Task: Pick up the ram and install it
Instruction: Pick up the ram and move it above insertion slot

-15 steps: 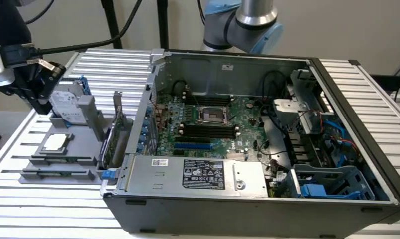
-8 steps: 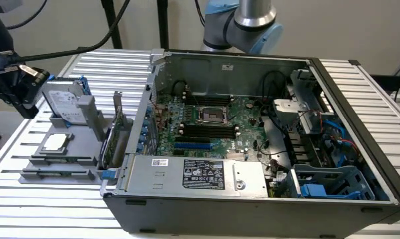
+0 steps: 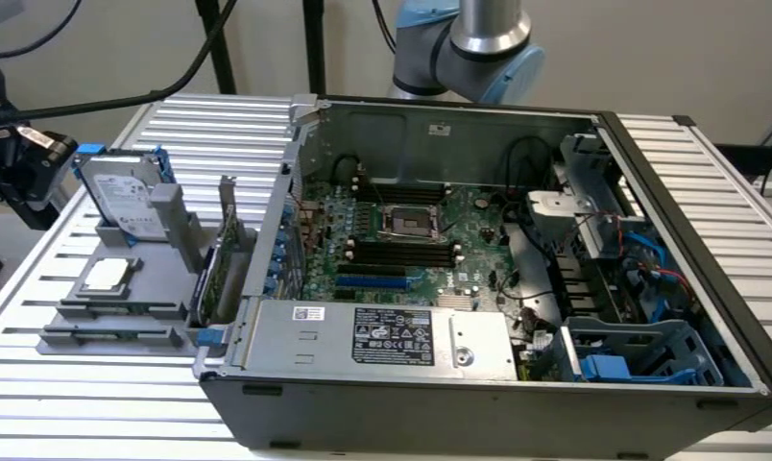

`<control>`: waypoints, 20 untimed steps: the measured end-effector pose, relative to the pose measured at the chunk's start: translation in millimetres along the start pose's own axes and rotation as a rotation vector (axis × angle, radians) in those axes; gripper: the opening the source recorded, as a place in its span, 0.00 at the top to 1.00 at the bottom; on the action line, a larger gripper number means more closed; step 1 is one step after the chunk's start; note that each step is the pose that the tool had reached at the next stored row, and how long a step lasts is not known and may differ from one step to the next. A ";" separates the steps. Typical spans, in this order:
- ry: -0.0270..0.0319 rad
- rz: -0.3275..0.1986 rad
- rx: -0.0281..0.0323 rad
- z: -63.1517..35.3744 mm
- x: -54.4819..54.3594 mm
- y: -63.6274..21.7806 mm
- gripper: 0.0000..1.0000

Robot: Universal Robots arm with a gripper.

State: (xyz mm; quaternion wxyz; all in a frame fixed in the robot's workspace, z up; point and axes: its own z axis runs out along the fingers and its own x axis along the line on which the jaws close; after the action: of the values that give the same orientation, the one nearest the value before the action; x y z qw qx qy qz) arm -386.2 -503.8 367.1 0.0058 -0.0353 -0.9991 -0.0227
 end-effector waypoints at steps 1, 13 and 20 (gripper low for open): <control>0.0000 0.000 0.0000 0.0 0.0 0.0 0.89; 0.0005 -0.009 0.0002 0.6 0.0 0.0 0.89; 0.0060 -0.135 0.0017 4.7 0.0 -0.2 0.89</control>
State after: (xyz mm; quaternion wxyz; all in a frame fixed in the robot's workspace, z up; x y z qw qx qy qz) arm -386.2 -503.8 362.4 0.0072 0.0324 -0.9992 -0.0223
